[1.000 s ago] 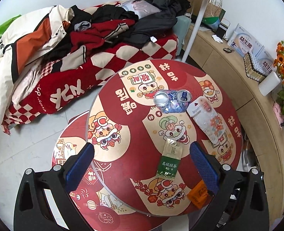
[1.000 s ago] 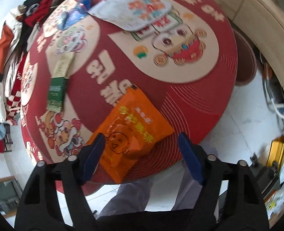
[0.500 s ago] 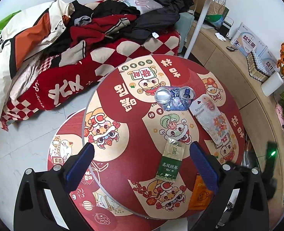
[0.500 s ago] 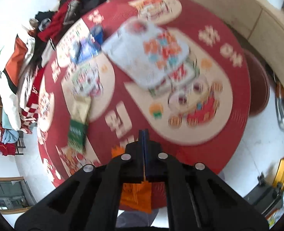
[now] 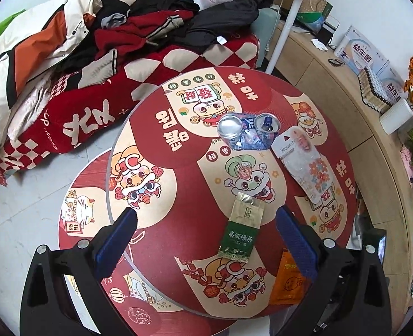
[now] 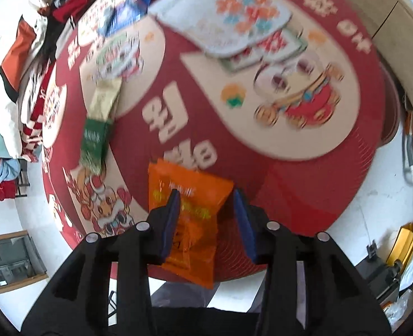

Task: Collect trash
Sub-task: 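Grasp the orange snack packet with the right tool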

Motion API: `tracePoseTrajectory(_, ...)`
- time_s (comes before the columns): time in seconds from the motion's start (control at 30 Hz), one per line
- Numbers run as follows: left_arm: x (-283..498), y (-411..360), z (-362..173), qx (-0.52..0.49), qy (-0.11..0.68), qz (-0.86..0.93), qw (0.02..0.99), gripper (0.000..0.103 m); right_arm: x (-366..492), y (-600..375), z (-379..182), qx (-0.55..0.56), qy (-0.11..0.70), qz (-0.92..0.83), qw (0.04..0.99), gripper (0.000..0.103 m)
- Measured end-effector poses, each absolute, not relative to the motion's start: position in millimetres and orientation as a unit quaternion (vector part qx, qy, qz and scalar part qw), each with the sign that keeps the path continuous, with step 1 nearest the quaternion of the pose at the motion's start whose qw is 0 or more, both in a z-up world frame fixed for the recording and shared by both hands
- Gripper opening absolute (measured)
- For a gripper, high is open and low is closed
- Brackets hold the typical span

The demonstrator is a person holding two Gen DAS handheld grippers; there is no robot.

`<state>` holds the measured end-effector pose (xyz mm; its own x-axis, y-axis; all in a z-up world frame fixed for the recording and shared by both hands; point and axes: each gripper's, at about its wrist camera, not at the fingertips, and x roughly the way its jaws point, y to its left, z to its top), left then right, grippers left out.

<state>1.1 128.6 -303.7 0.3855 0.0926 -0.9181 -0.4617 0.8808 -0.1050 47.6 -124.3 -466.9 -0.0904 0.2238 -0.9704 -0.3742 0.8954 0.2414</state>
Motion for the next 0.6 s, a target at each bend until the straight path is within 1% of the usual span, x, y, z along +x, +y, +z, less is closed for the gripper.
tracePoseTrajectory(0.03,0.6,128.3,-304.9,-0.173,0.529,0.170,0.813,0.097,45.3,-121.7,-468.1,-0.055,0.705,0.228,0.669,0.036)
tracePoseTrajectory(0.07,0.3,127.8,-305.7,-0.171,0.530,0.170,0.813,0.097,43.3,-119.9,-467.7,-0.057,0.705,0.233,0.667,0.026)
tracePoseTrajectory(0.17,-0.3,125.5,-309.6,-0.165,0.533,0.168,0.813,0.097,48.1,-115.5,-456.0,-0.045,0.691,0.251,0.677,0.018)
tracePoseTrajectory(0.4,7.7,112.8,-329.1,-0.153,0.541,0.149,0.814,0.097,93.0,-118.5,-408.2,-0.028,0.627,0.259,0.735,0.017)
tracePoseTrajectory(0.6,27.0,90.2,-374.3,-0.129,0.574,0.115,0.801,0.092,130.3,-128.3,-362.5,-0.016,0.569,0.270,0.776,0.017)
